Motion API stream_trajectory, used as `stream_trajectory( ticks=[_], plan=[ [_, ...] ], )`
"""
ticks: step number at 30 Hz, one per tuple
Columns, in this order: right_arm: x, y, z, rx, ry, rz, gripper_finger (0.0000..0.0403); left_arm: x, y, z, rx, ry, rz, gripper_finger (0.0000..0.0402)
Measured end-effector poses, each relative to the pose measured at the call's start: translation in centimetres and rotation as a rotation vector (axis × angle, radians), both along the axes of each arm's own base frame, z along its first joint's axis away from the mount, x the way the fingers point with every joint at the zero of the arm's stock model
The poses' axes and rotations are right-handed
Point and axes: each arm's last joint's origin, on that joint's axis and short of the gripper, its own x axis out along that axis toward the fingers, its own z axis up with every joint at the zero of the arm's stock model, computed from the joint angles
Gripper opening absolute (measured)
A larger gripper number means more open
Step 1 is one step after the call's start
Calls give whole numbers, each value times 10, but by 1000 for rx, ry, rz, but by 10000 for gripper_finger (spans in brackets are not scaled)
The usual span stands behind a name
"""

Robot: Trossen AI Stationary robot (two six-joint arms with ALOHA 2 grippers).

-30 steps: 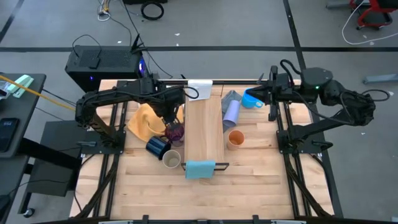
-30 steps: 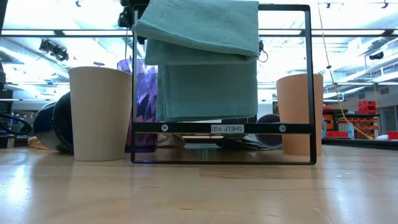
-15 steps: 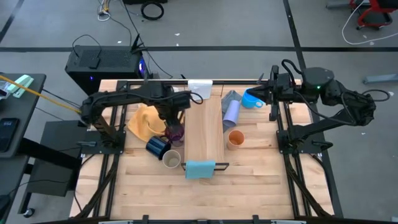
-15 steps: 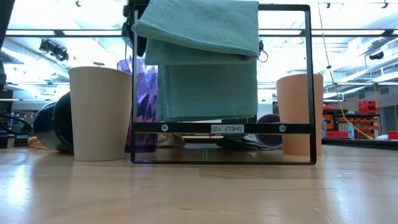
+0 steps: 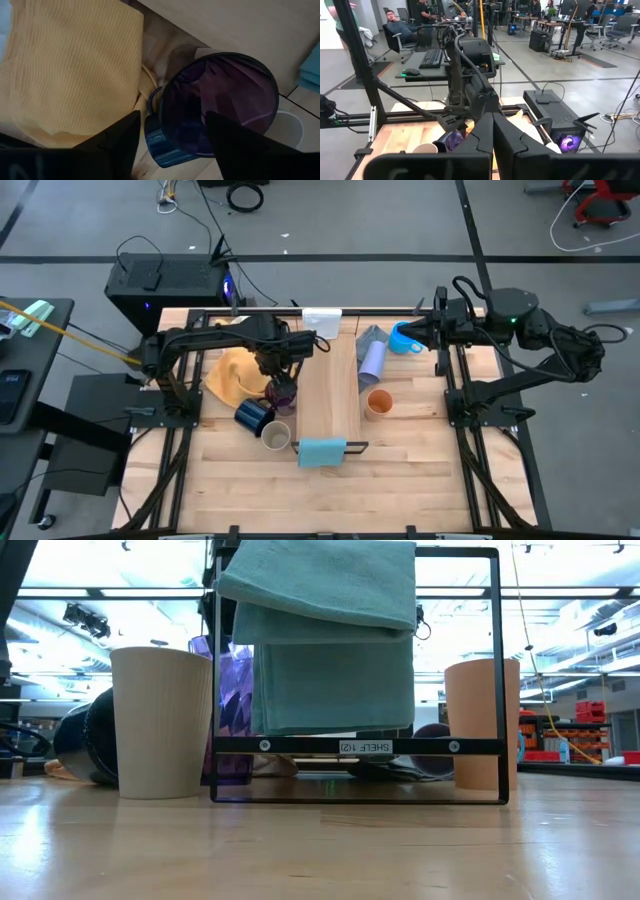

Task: Stack small to large cups/mugs on shelf
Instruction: Put the violet cup on the shelf

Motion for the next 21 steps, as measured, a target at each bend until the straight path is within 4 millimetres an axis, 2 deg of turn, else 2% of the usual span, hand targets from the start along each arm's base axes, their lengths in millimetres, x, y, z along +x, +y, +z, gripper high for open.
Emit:
stream_trajectory(
  ticks=[7,21],
  plan=[
    [0,0,0,3,0,0,9,2,0,-2,-3,-2,9,274],
    [0,0,0,9,1,-1,9,17,2,-20,-4,12,-18,267]
  ],
)
